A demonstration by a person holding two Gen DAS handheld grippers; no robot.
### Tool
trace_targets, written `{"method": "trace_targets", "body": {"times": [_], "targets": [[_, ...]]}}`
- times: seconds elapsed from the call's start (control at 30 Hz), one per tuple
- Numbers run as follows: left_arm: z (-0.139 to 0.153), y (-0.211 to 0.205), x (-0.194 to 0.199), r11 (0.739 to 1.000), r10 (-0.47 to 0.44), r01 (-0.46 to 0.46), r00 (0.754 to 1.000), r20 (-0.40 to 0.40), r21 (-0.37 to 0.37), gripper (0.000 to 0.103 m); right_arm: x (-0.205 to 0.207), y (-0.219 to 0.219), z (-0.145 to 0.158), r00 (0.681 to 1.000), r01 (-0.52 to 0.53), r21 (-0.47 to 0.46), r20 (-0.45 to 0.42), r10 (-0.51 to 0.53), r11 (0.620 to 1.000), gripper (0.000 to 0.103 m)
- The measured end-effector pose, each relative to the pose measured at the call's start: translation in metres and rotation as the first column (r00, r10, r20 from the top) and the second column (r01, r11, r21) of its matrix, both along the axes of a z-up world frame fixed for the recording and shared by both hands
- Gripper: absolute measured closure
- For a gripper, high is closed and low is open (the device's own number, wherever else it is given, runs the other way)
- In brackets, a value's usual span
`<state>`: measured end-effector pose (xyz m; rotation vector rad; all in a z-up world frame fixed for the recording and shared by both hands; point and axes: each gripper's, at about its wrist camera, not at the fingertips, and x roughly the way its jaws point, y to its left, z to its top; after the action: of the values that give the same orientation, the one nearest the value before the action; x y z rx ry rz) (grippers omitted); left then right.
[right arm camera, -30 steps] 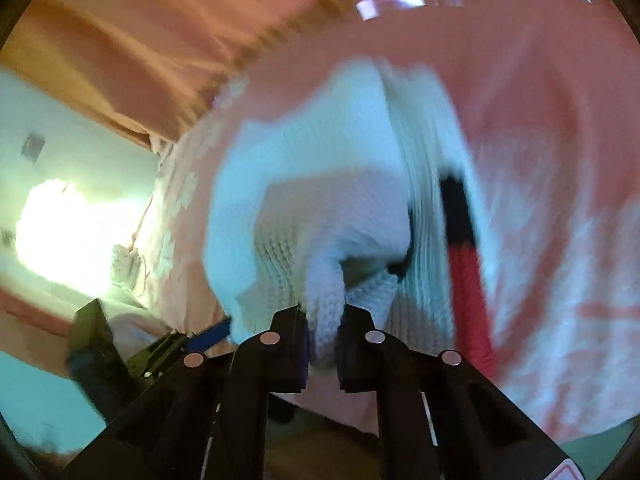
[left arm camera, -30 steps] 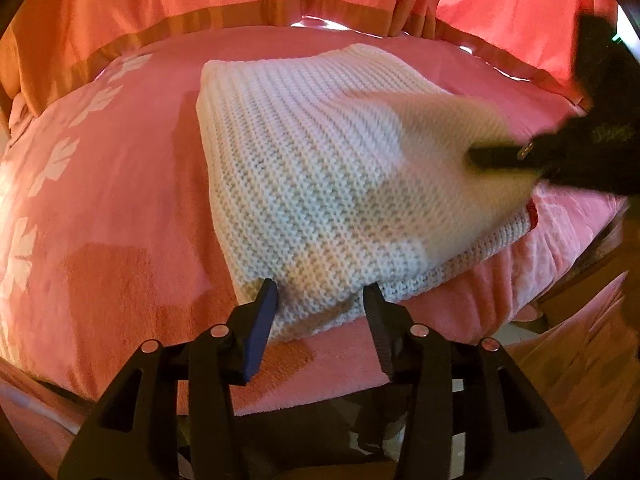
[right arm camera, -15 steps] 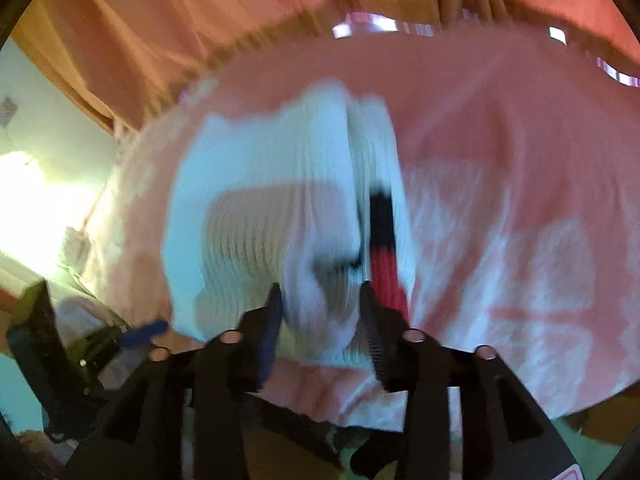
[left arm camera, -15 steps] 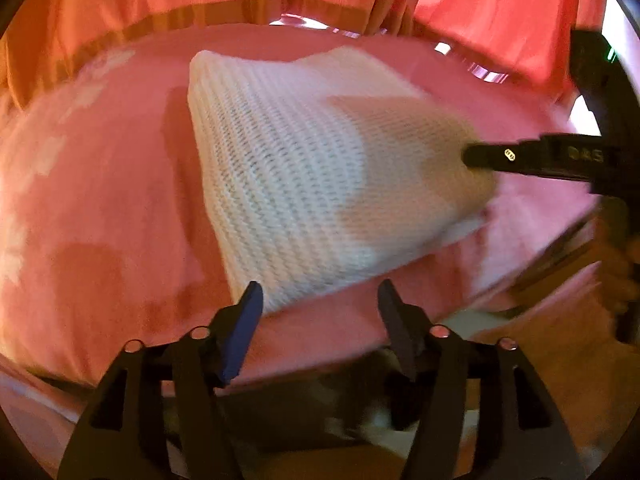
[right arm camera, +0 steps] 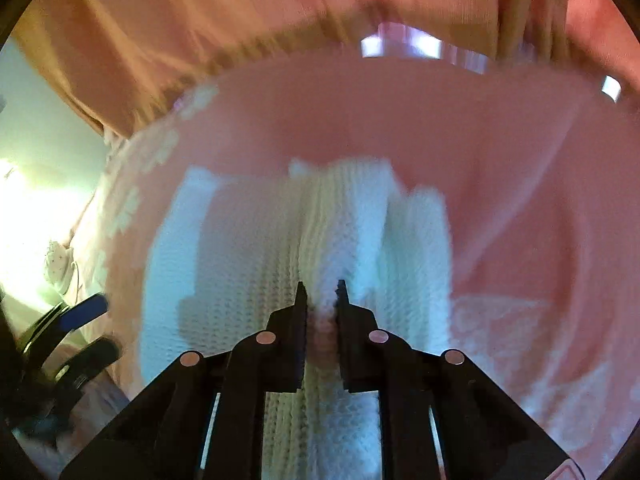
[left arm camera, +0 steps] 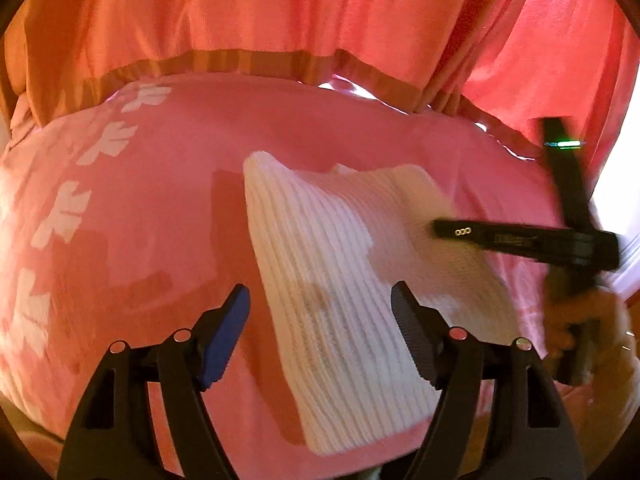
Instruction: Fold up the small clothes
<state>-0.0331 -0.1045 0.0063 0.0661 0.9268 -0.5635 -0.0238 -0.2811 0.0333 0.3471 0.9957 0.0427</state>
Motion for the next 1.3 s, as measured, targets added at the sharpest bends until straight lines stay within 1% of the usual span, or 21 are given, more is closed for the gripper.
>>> {"method": "trace_targets", "body": {"times": [0.07, 0.13, 0.2, 0.23, 0.3, 0.33, 0.37, 0.43, 0.47, 0.57, 0.67, 0.73, 0.8, 0.83, 0.87, 0.93, 1.03, 1.13, 1.2, 1.27, 1.3], "targets": [[-0.005, 0.001, 0.009, 1.000, -0.005, 0.005, 1.000, -0.001, 0.001, 0.032, -0.019, -0.008, 0.017, 0.998, 0.015, 0.001, 0.064, -0.015, 1.000, 0.091], [-0.014, 0.002, 0.015, 1.000, -0.007, 0.007, 1.000, -0.011, 0.006, 0.032, -0.021, -0.021, -0.003, 0.999, 0.054, -0.016, 0.002, -0.054, 0.998, 0.091], [-0.024, 0.001, 0.020, 1.000, -0.006, 0.006, 0.999, -0.033, 0.004, 0.032, -0.012, -0.029, -0.047, 0.986, 0.059, -0.004, -0.154, -0.059, 0.998, 0.086], [-0.028, 0.001, 0.022, 1.000, -0.007, 0.007, 0.999, -0.052, -0.008, 0.032, -0.012, -0.031, -0.053, 0.987, 0.066, 0.010, -0.147, -0.064, 0.998, 0.084], [-0.035, 0.004, 0.026, 0.999, -0.006, 0.001, 0.995, -0.099, -0.052, 0.032, -0.016, -0.034, -0.042, 0.992, 0.067, 0.030, -0.106, -0.064, 0.997, 0.078], [-0.037, 0.006, 0.027, 0.997, -0.006, -0.003, 0.993, -0.120, -0.074, 0.032, -0.022, -0.037, -0.032, 0.995, 0.083, 0.042, -0.063, -0.080, 0.996, 0.070], [-0.038, 0.008, 0.027, 0.995, -0.008, -0.006, 0.990, -0.140, -0.100, 0.030, -0.027, -0.040, -0.027, 0.994, 0.100, 0.047, -0.037, -0.099, 0.994, 0.055], [-0.040, 0.013, 0.029, 0.987, -0.003, -0.026, 0.983, -0.182, -0.158, 0.025, -0.034, -0.048, -0.021, 0.990, 0.139, 0.036, -0.014, -0.139, 0.990, 0.039], [-0.042, 0.015, 0.030, 0.984, -0.001, -0.034, 0.981, -0.195, -0.176, 0.023, -0.034, -0.050, -0.023, 0.989, 0.150, 0.036, -0.019, -0.149, 0.988, 0.035], [-0.051, 0.011, 0.033, 0.983, 0.001, -0.043, 0.974, -0.226, -0.181, 0.018, -0.024, -0.054, -0.043, 0.985, 0.151, 0.108, -0.096, -0.141, 0.983, 0.035], [-0.063, 0.002, 0.038, 0.984, -0.005, -0.043, 0.963, -0.271, -0.171, 0.016, -0.010, -0.052, -0.068, 0.982, 0.140, 0.245, -0.160, -0.102, 0.959, 0.033], [-0.073, -0.006, 0.043, 0.985, -0.022, -0.035, 0.948, -0.316, -0.171, 0.016, -0.002, -0.047, -0.078, 0.981, 0.141, 0.266, -0.169, -0.098, 0.954, 0.035], [-0.082, -0.013, 0.049, 0.985, -0.040, -0.024, 0.931, -0.362, -0.172, 0.024, -0.001, -0.043, -0.077, 0.983, 0.139, 0.276, -0.152, -0.100, 0.951, 0.056], [-0.083, -0.014, 0.051, 0.985, -0.041, -0.023, 0.931, -0.364, -0.172, 0.035, -0.001, -0.042, -0.075, 0.984, 0.144, 0.278, -0.145, -0.106, 0.950, 0.065], [-0.080, -0.015, 0.053, 0.985, -0.048, -0.015, 0.933, -0.357, -0.173, 0.046, -0.003, -0.041, -0.070, 0.984, 0.150, 0.273, -0.132, -0.118, 0.950, 0.073], [-0.065, -0.018, 0.057, 0.987, -0.076, 0.023, 0.941, -0.330, -0.162, 0.058, -0.012, -0.036, -0.048, 0.988, 0.150, 0.243, -0.066, -0.138, 0.958, 0.082], [-0.030, -0.022, 0.060, 0.984, -0.112, 0.074, 0.963, -0.243, -0.162, 0.060, -0.027, -0.034, -0.013, 0.986, 0.135, 0.265, 0.059, -0.156, 0.955, 0.083], [-0.005, -0.033, 0.062, 0.988, -0.122, 0.108, 0.984, -0.129, -0.110, 0.055, -0.025, -0.033, 0.002, 0.981, 0.133, 0.198, 0.111, -0.157, 0.971, 0.081], [-0.010, -0.047, 0.066, 0.992, -0.122, 0.119, 0.989, -0.090, -0.032, 0.048, -0.008, -0.036, -0.018, 0.986, 0.152, 0.167, 0.041, -0.161, 0.974, 0.077], [-0.029, -0.057, 0.073, 0.992, -0.107, 0.113, 0.991, -0.080, 0.062, 0.046, 0.008, -0.038, -0.044, 0.982, 0.187, 0.133, -0.053, -0.182, 0.973, 0.070], [-0.044, -0.060, 0.077, 0.989, -0.073, 0.081, 0.995, -0.067, 0.124, 0.042, 0.011, -0.040, -0.050, 0.980, 0.192, 0.130, -0.070, -0.184, 0.973, 0.065]]}}
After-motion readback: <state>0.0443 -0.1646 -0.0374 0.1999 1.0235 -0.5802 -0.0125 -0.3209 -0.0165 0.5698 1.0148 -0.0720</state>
